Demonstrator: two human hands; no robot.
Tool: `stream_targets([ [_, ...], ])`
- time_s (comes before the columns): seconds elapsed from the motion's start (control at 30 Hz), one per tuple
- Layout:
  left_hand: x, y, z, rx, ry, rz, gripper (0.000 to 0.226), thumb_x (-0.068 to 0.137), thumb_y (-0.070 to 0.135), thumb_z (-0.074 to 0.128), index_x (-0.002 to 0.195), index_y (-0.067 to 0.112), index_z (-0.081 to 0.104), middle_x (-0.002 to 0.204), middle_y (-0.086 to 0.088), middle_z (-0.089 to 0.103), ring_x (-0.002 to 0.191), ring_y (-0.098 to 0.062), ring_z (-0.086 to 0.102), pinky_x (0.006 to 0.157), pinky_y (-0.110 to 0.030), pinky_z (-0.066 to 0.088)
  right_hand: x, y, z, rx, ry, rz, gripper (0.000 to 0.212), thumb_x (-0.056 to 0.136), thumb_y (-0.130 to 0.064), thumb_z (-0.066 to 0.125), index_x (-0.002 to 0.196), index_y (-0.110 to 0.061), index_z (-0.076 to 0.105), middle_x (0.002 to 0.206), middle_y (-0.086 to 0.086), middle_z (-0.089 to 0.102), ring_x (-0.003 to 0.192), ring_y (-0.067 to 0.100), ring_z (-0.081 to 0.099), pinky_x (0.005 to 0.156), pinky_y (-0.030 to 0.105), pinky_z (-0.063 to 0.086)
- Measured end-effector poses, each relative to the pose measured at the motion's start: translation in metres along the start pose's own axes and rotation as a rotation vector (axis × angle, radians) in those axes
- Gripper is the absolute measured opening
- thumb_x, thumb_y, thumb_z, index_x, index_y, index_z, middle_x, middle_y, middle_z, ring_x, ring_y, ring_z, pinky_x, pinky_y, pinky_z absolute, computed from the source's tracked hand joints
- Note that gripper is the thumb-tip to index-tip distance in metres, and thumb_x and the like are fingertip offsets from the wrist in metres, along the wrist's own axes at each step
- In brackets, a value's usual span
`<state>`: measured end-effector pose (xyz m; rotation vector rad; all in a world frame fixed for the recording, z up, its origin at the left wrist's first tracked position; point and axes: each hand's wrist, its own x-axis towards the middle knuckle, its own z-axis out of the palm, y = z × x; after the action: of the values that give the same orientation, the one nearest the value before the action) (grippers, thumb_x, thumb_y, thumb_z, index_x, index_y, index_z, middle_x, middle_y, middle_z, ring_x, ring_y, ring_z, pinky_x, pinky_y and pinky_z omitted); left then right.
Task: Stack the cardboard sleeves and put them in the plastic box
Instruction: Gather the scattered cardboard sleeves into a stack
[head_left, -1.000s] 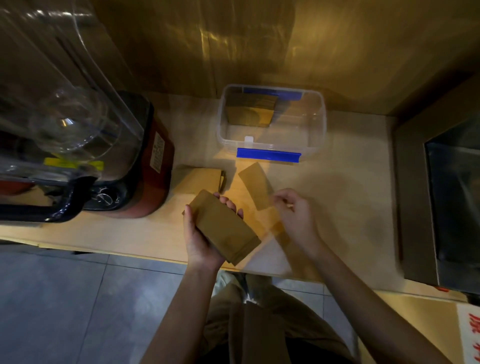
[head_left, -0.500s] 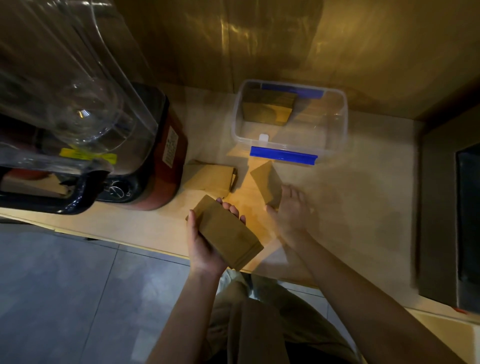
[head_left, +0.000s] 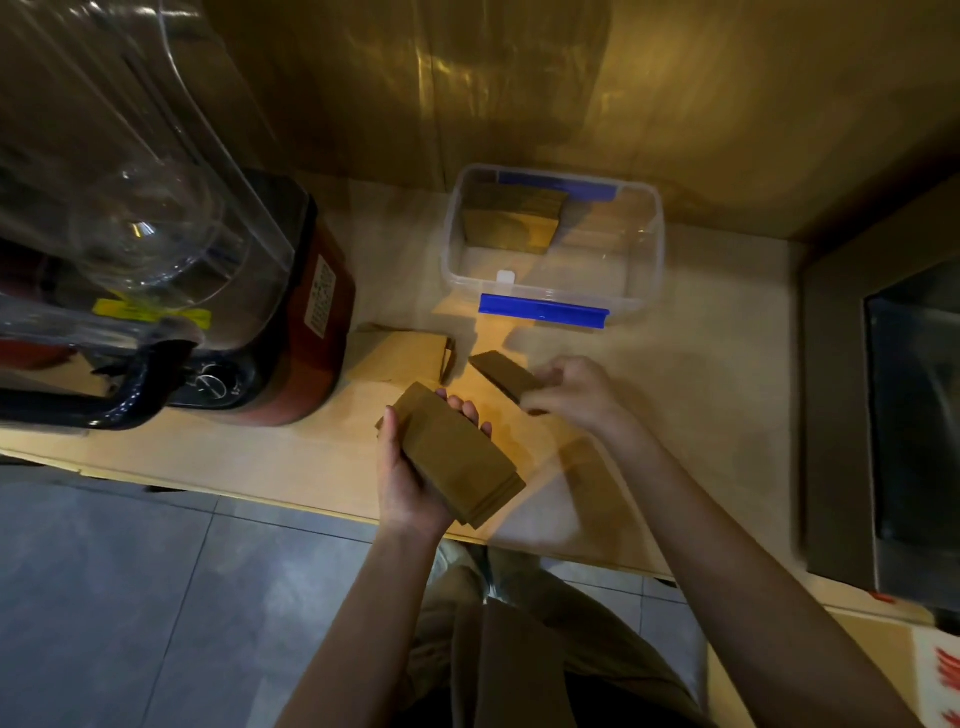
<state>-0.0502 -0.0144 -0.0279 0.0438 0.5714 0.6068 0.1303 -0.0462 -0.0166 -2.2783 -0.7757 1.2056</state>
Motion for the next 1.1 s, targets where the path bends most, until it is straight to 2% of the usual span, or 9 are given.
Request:
stream_targets([
  [0.17,0.002,-0.005,0.008,0.05,0.028,-0.012,0.064,0.053,0.058,0.073,0.101,0.019,0.061,0.09,0.0,0.068,0.088,-0.016,0.065,0.088,-0.035,0.051,-0.063,-0.026,-0.004,0.315,0.08,-0.167,0.043,0.063,-0.037,0.069,0.103,-0.023,0.061,0.102,-0.004,0.065,0.096,0.011,0.059,0.083,0.033,0.051],
  [0.23,0.001,-0.007,0.013,0.127,0.108,-0.015,0.069,0.062,0.066,0.058,0.11,0.017,0.06,0.097,-0.006,0.069,0.092,-0.021,0.065,0.087,-0.038,0.051,-0.09,-0.024,0.007,0.15,0.133,-0.291,0.054,0.059,-0.049,0.059,0.109,-0.027,0.057,0.108,-0.007,0.061,0.099,0.009,0.054,0.081,0.029,0.048],
  [0.33,0.001,-0.009,0.017,0.118,0.113,0.013,0.065,0.073,0.069,0.037,0.1,0.016,0.063,0.085,-0.006,0.073,0.079,-0.019,0.07,0.077,-0.036,0.049,-0.114,-0.015,0.028,-0.132,0.301,-0.44,0.058,0.06,-0.05,0.051,0.11,-0.022,0.059,0.109,0.0,0.061,0.1,0.015,0.051,0.079,0.032,0.047],
  [0.47,0.002,-0.011,0.022,0.101,-0.059,0.025,0.071,0.058,0.071,0.059,0.103,0.016,0.057,0.092,-0.002,0.066,0.091,-0.016,0.062,0.09,-0.035,0.05,-0.117,-0.003,0.049,-0.299,0.501,-0.512,0.051,0.061,-0.046,0.052,0.103,-0.018,0.06,0.101,0.005,0.065,0.096,0.014,0.044,0.072,0.035,0.054],
  [0.67,0.001,-0.016,0.019,0.142,-0.174,-0.023,0.058,0.057,0.045,0.073,0.104,0.018,0.054,0.09,0.001,0.062,0.085,-0.013,0.06,0.086,-0.032,0.051,-0.122,0.005,0.047,-0.319,0.422,-0.545,0.049,0.07,-0.048,0.05,0.109,-0.018,0.059,0.112,0.006,0.061,0.104,0.013,0.038,0.081,0.035,0.049],
  [0.73,0.0,-0.017,0.02,0.141,-0.184,-0.035,0.055,0.056,0.039,0.073,0.104,0.019,0.055,0.089,0.002,0.06,0.083,-0.012,0.06,0.086,-0.032,0.052,-0.126,0.008,0.043,-0.081,0.341,-0.465,0.052,0.071,-0.051,0.05,0.113,-0.021,0.058,0.115,-0.001,0.056,0.108,0.012,0.043,0.086,0.022,0.042],
  [0.83,0.001,-0.019,0.026,0.16,-0.217,-0.032,0.055,0.053,0.034,0.073,0.103,0.019,0.055,0.087,0.002,0.061,0.082,-0.013,0.059,0.087,-0.034,0.052,-0.133,0.007,0.038,0.545,0.311,-0.166,0.042,0.074,-0.045,0.062,0.109,-0.023,0.055,0.105,-0.008,0.056,0.098,0.01,0.052,0.069,0.006,0.044],
  [0.97,0.002,-0.023,0.033,0.23,-0.23,-0.021,0.051,0.052,0.025,0.069,0.1,0.017,0.055,0.085,-0.001,0.058,0.08,-0.015,0.058,0.092,-0.037,0.043,-0.125,0.014,0.032,1.301,-0.025,0.294,0.025,0.084,-0.021,0.061,0.106,-0.008,0.061,0.1,0.009,0.067,0.092,0.019,0.064,0.066,0.024,0.053],
  [1.1,0.004,-0.027,0.034,0.32,-0.161,-0.015,0.046,0.056,0.017,0.054,0.102,0.016,0.055,0.083,-0.003,0.063,0.086,-0.019,0.057,0.086,-0.037,0.043,-0.119,0.021,0.029,1.385,-0.201,0.356,0.013,0.084,-0.012,0.061,0.096,-0.007,0.059,0.103,0.016,0.065,0.095,0.025,0.063,0.075,0.035,0.057],
])
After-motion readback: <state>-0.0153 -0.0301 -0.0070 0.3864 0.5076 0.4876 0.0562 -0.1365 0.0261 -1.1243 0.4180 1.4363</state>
